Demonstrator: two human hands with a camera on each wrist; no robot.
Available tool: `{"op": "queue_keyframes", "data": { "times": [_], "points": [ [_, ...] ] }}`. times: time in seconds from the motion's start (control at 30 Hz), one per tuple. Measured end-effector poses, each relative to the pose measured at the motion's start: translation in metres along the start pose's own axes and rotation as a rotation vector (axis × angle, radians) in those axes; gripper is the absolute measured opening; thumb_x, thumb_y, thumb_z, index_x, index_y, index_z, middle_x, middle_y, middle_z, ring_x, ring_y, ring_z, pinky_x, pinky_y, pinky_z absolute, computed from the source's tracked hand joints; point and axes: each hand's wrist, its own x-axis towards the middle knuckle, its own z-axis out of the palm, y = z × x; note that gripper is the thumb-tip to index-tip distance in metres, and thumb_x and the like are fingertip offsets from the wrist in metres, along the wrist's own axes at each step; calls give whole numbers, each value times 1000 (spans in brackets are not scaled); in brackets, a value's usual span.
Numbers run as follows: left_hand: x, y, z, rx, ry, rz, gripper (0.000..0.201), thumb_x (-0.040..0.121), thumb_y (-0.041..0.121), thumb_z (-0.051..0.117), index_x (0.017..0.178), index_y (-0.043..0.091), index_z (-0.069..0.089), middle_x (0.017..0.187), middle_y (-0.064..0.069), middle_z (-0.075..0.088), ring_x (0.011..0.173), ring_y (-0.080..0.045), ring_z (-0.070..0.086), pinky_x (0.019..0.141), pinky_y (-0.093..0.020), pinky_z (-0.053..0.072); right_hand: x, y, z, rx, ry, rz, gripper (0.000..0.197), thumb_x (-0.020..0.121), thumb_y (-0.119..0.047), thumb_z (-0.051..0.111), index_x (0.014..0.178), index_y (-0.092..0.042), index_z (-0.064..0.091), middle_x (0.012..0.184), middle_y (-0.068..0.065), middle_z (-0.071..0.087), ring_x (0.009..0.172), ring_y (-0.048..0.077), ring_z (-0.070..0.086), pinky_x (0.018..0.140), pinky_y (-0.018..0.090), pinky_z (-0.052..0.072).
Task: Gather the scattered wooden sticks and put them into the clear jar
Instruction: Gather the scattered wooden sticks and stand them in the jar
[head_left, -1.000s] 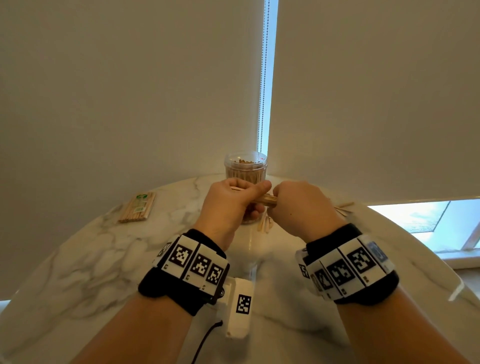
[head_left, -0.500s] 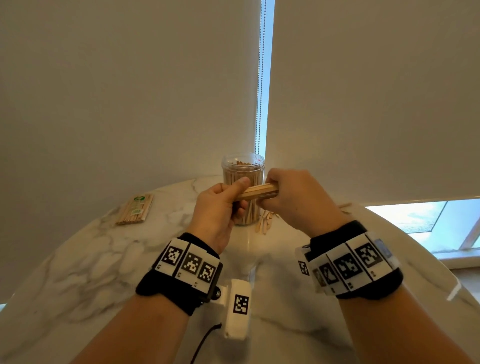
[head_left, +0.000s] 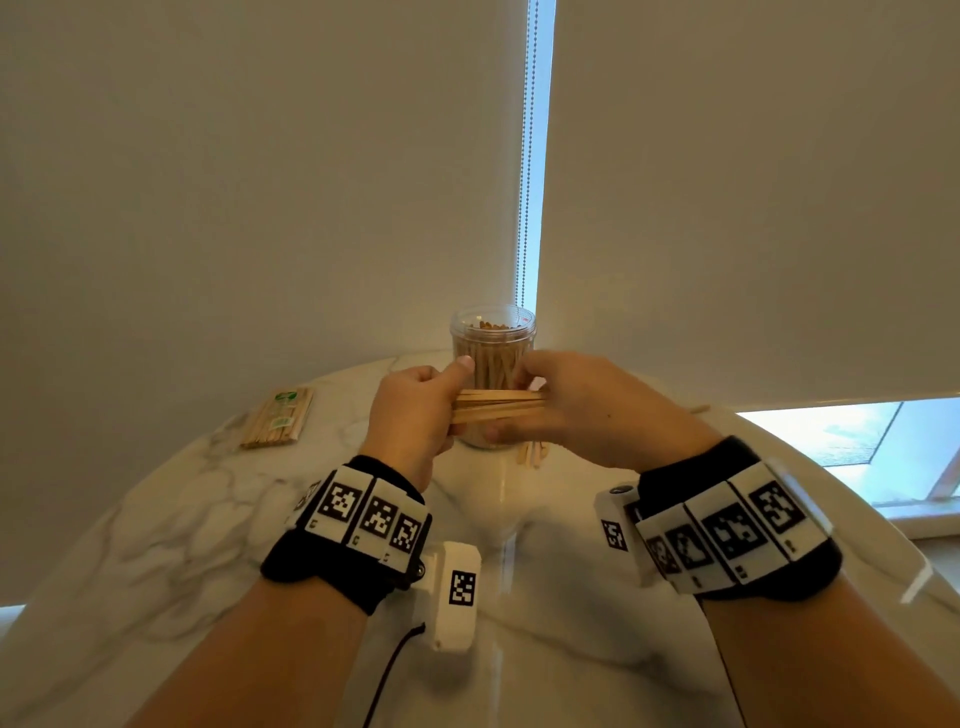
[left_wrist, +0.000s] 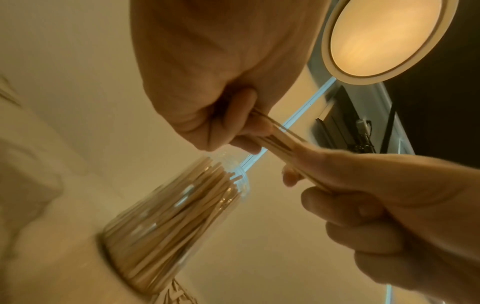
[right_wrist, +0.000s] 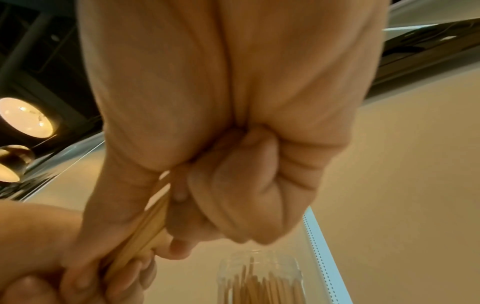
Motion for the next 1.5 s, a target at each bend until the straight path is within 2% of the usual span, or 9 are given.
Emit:
{"op": "queue_keyframes", "data": {
  "times": [0.4, 0.57, 0.7, 0.83, 0.93, 1.03, 1.17, 1.33, 1.5],
  "points": [
    [-1, 3, 4, -11, -119, -59, 41, 99, 48, 50, 82, 14, 65, 63, -2, 55, 46, -10, 45, 41, -22, 36, 2, 13, -7, 125, 64, -35, 43, 81, -67, 62, 83, -27, 78, 50, -4, 46, 44, 6, 37, 49, 26, 31],
    [0, 8, 0, -100, -28, -97, 55, 99, 62, 33, 112, 18, 63, 104, -2, 71, 94, -16, 66, 69, -31, 51, -1, 24, -16, 140, 173, 60, 39, 86, -60, 65, 72, -24, 74, 43, -7, 38, 39, 7, 33, 48, 26, 29],
    [9, -3, 1, -93, -32, -58, 50, 94, 50, 59, 134, 22, 46, 130, -2, 55, 108, -11, 56, 81, -31, 54, -3, 35, -26, 176, 370, 127, 48, 87, -59, 63, 78, -13, 75, 52, 1, 36, 46, 14, 33, 50, 29, 28],
    [33, -1, 5, -119, -205, -105, 96, 86, 10, 72, 156, 32, 10, 157, -12, 26, 135, -25, 38, 111, -46, 35, 9, 28, -37, 132, 424, 160, 46, 89, -58, 62, 85, -14, 77, 53, 4, 42, 49, 15, 37, 51, 29, 31],
    [50, 2, 20, 41, -254, -49, 143, 58, 36, 95, 153, 40, -12, 160, -8, 21, 144, -28, 28, 116, -53, 26, 42, 18, -45, 75, 363, 206, 37, 89, -54, 64, 91, -20, 79, 59, -1, 55, 53, 12, 46, 52, 27, 35],
    [61, 6, 37, 186, -208, -28, 166, 28, 65, 94, 149, 44, -18, 157, -7, 29, 142, -28, 34, 113, -57, 31, 84, 15, -47, -117, 241, 215, 47, 87, -59, 64, 99, -16, 78, 89, 2, 73, 79, 16, 65, 71, 32, 54],
    [68, 1, 44, 299, -130, 50, 141, 54, 46, 93, 156, 37, -5, 154, -8, 28, 140, -31, 35, 111, -54, 36, 121, 3, -47, -509, 40, 235, 65, 85, -65, 62, 113, -7, 65, 101, 3, 68, 90, 21, 64, 77, 32, 53],
    [74, -17, 40, 335, -87, 135, 113, 71, 37, 86, 153, 38, 8, 147, -7, 33, 133, -30, 41, 110, -52, 38, 139, -16, -56, -698, -80, 202, 56, 100, -59, 40, 95, -6, 55, 97, 6, 58, 92, 24, 56, 79, 34, 45],
    [75, -19, 40, 368, -87, 149, 110, 72, 38, 85, 152, 37, 9, 145, -10, 34, 132, -35, 42, 109, -53, 39, 164, -32, -40, -784, -116, 50, 48, 94, -50, 60, 105, -4, 66, 89, 4, 64, 87, 24, 61, 71, 32, 48]
  ]
}}
